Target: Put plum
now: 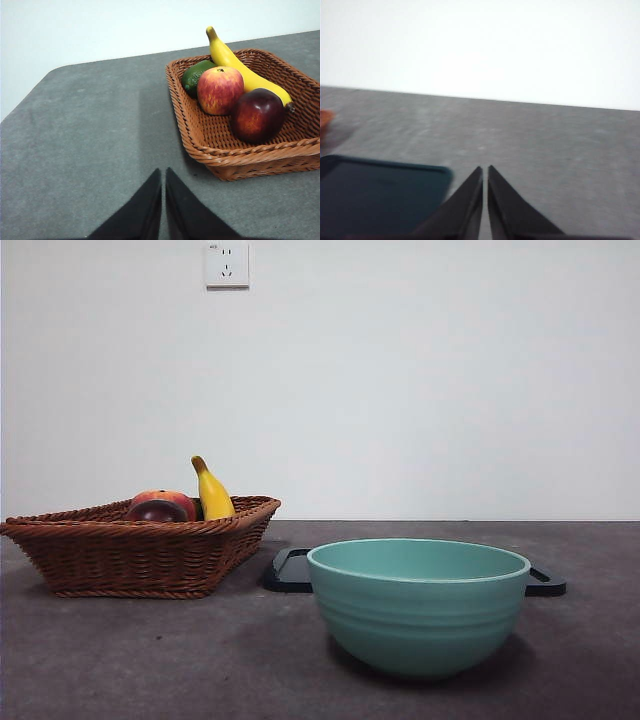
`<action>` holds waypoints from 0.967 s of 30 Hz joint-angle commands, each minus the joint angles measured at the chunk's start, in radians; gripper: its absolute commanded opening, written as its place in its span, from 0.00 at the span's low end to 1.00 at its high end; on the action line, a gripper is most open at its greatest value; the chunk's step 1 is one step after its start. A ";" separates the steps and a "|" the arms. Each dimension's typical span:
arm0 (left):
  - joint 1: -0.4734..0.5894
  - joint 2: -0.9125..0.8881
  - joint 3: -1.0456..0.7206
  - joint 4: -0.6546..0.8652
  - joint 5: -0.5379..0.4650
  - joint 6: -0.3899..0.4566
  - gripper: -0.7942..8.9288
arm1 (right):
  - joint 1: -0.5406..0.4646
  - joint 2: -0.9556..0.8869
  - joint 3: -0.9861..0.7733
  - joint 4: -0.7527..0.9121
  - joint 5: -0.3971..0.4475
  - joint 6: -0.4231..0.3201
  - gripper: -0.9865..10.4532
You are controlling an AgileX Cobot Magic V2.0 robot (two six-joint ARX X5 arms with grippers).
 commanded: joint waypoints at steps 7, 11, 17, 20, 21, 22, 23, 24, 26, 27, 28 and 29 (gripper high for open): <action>0.003 -0.002 -0.021 -0.007 -0.003 -0.002 0.09 | -0.071 -0.164 -0.174 0.066 0.017 -0.011 0.09; 0.003 -0.002 -0.021 -0.007 -0.003 -0.002 0.09 | -0.074 -0.207 -0.223 0.065 0.016 -0.009 0.09; 0.003 -0.002 -0.021 -0.007 -0.003 -0.003 0.09 | -0.074 -0.256 -0.266 0.050 0.015 -0.002 0.09; 0.003 -0.002 -0.021 -0.007 -0.003 -0.002 0.09 | -0.074 -0.260 -0.266 0.000 0.015 -0.002 0.09; 0.003 -0.002 -0.021 -0.007 -0.003 -0.002 0.09 | -0.074 -0.260 -0.266 -0.018 0.015 -0.002 0.09; 0.003 -0.002 -0.021 -0.007 -0.003 -0.002 0.09 | -0.074 -0.260 -0.266 -0.037 0.015 -0.002 0.09; 0.003 -0.002 -0.021 -0.007 -0.003 -0.003 0.09 | -0.074 -0.260 -0.266 -0.064 0.014 -0.001 0.09; 0.003 -0.002 -0.021 -0.007 -0.003 -0.002 0.09 | -0.073 -0.260 -0.266 -0.087 0.010 -0.001 0.09; 0.003 -0.002 -0.021 -0.007 -0.003 -0.002 0.09 | -0.072 -0.260 -0.266 -0.113 0.008 0.004 0.09; 0.003 -0.002 -0.021 -0.007 -0.003 -0.002 0.09 | -0.072 -0.260 -0.266 -0.108 0.007 0.004 0.09; 0.003 -0.002 -0.021 -0.007 -0.003 -0.002 0.09 | -0.072 -0.260 -0.266 -0.111 0.007 0.005 0.09; 0.003 -0.002 -0.021 -0.007 -0.003 -0.002 0.09 | -0.072 -0.260 -0.266 -0.111 0.006 0.005 0.09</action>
